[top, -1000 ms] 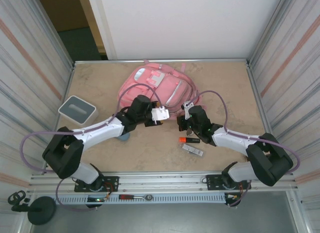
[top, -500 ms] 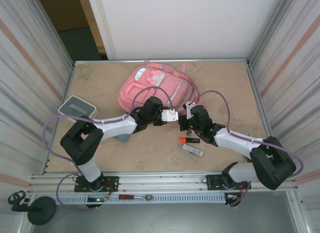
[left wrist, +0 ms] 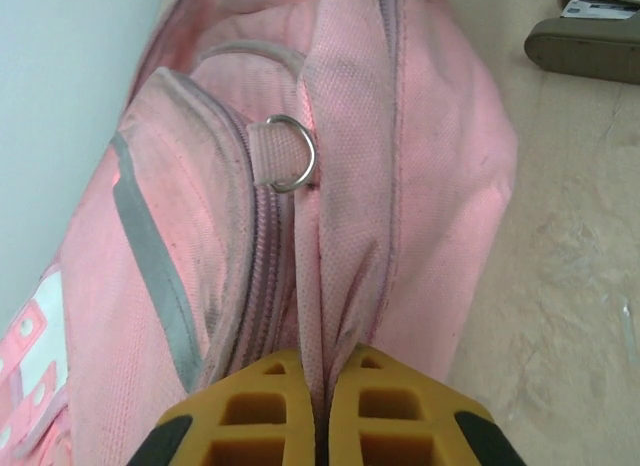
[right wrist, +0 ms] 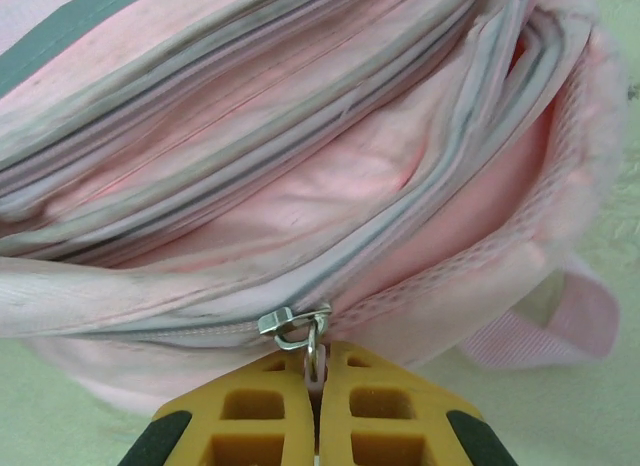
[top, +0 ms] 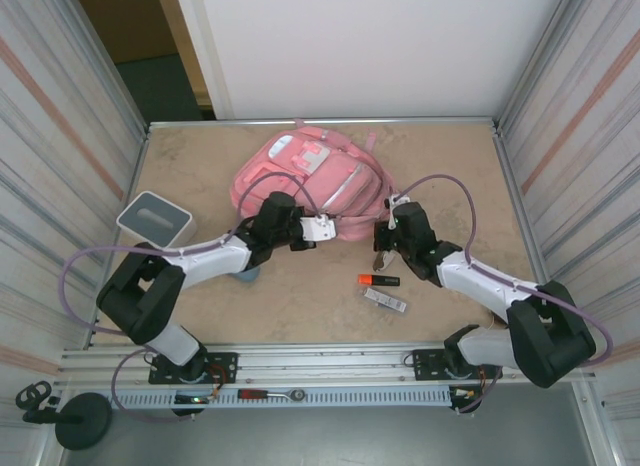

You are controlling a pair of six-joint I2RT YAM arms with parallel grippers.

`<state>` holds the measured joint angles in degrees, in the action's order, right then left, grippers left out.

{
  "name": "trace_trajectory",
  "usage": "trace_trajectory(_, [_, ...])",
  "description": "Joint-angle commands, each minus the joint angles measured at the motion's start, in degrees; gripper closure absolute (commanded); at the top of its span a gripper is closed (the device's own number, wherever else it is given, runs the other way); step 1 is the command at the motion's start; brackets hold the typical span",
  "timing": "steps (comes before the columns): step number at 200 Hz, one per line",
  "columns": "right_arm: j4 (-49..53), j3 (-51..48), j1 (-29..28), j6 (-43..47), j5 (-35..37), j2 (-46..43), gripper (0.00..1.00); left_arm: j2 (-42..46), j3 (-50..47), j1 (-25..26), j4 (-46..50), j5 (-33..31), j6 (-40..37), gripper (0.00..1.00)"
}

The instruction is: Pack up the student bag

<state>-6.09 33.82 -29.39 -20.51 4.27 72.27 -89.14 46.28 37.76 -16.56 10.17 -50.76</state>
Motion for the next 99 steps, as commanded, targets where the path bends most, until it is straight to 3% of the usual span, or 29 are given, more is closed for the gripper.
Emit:
trace_trajectory(1, [1.65,1.22,1.55,0.71,-0.79,2.10,1.00,4.18,-0.99,-5.53,-3.25,0.04,2.47,1.00])
trace_trajectory(29, [-2.45,3.23,0.12,2.11,-9.57,5.74,1.00,2.96,-1.98,-7.76,-1.84,-2.19,1.61,1.00])
trace_trajectory(38, [-2.97,4.04,-0.53,2.40,-11.14,6.97,1.00,2.98,-2.48,-7.79,-1.57,-2.67,1.46,0.91])
trace_trajectory(56, [-4.29,5.22,-1.60,2.16,-12.94,8.92,1.00,4.45,-2.65,-7.58,0.85,-1.66,3.06,0.62])
trace_trajectory(99, [-5.15,7.70,-3.93,1.12,-14.45,11.54,1.00,10.74,-3.04,-4.11,5.59,1.35,7.12,0.28])
